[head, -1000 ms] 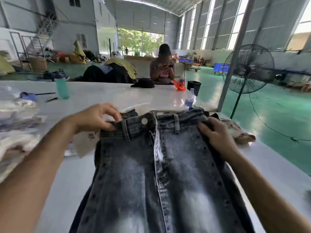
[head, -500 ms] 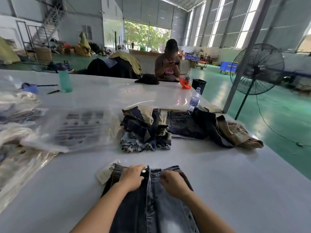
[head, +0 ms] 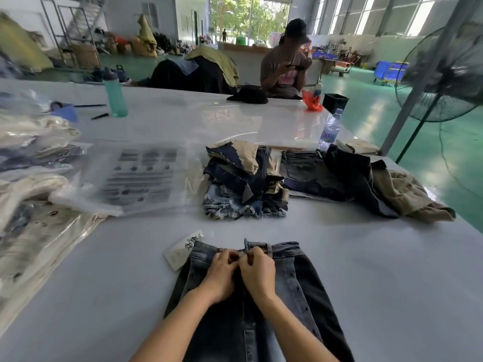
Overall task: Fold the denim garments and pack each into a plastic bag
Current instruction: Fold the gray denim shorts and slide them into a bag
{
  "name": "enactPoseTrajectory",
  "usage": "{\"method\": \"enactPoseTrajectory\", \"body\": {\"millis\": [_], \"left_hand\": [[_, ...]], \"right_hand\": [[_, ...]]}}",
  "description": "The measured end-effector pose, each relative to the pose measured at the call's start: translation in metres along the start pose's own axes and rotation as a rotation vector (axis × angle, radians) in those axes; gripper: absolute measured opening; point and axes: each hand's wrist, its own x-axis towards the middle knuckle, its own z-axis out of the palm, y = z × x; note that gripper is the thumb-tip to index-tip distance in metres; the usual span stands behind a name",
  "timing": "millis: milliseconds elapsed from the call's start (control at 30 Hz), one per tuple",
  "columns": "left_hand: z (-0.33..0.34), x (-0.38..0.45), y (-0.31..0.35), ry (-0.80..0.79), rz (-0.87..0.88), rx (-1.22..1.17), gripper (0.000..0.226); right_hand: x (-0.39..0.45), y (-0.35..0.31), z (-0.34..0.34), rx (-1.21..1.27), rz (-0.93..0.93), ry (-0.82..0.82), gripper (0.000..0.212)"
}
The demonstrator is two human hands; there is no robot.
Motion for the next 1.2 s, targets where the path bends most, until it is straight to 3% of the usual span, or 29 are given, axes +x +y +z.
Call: {"method": "enactPoseTrajectory", "body": {"millis": [67,133,200,267,333,433,500,600,700,767,833,867,967,1100,1200], "left_hand": [[0.000,-0.005,0.001,0.096,-0.058,-0.185,0.033],[-0.012,-0.007,-0.006,0.331,-0.286,-0.460,0.020],[-0.022,-0.007,-0.011,0.515,-0.446,-0.492,0.018],[-0.021,-0.010,-0.006,0.476,-0.360,-0.389,0.017],[-0.011,-0.013,0.004,0.291,-0.177,-0.242,0.020],[0.004,-0.018,0.006,0.210,-0.083,-0.041,0.029],[0.007,-0.023,0.006,0.250,-0.066,-0.041,0.027],[0.005,-0.025,0.006,0.303,-0.114,-0.146,0.025],[-0.001,-0.020,0.004,0.303,-0.209,-0.249,0.018],[-0.003,-0.016,0.006,0.262,-0.222,-0.259,0.018],[-0.002,-0.013,0.010,0.243,-0.225,-0.277,0.021],[-0.001,-0.012,0.012,0.251,-0.233,-0.290,0.023],[0.000,-0.009,0.014,0.301,-0.258,-0.350,0.021],[0.000,-0.005,0.017,0.316,-0.303,-0.397,0.015],[0.001,-0.003,0.018,0.339,-0.375,-0.441,0.012]], "right_hand": [[-0.004,0.005,0.006,-0.211,-0.138,-0.133,0.024],[0.003,0.009,-0.005,-0.341,-0.243,-0.147,0.032],[0.007,0.016,-0.011,-0.430,-0.336,-0.132,0.036],[0.001,0.023,-0.007,-0.552,-0.421,-0.261,0.044],[-0.005,0.026,0.001,-0.651,-0.441,-0.380,0.054],[-0.005,0.025,0.002,-0.696,-0.487,-0.373,0.055],[-0.008,0.028,0.004,-0.585,-0.488,-0.361,0.054],[-0.012,0.033,0.006,-0.248,-0.345,-0.382,0.051],[-0.010,0.028,0.001,0.085,-0.099,-0.082,0.038],[-0.008,0.021,-0.001,-0.087,-0.069,0.025,0.038],[-0.006,0.015,0.002,-0.280,-0.099,-0.080,0.037],[-0.004,0.012,0.003,-0.263,-0.080,-0.124,0.031],[0.005,0.014,0.002,-0.027,0.054,-0.071,0.016],[0.004,0.024,-0.004,0.491,0.226,-0.011,0.013],[0.004,0.026,-0.001,0.597,0.257,0.003,0.012]]}}
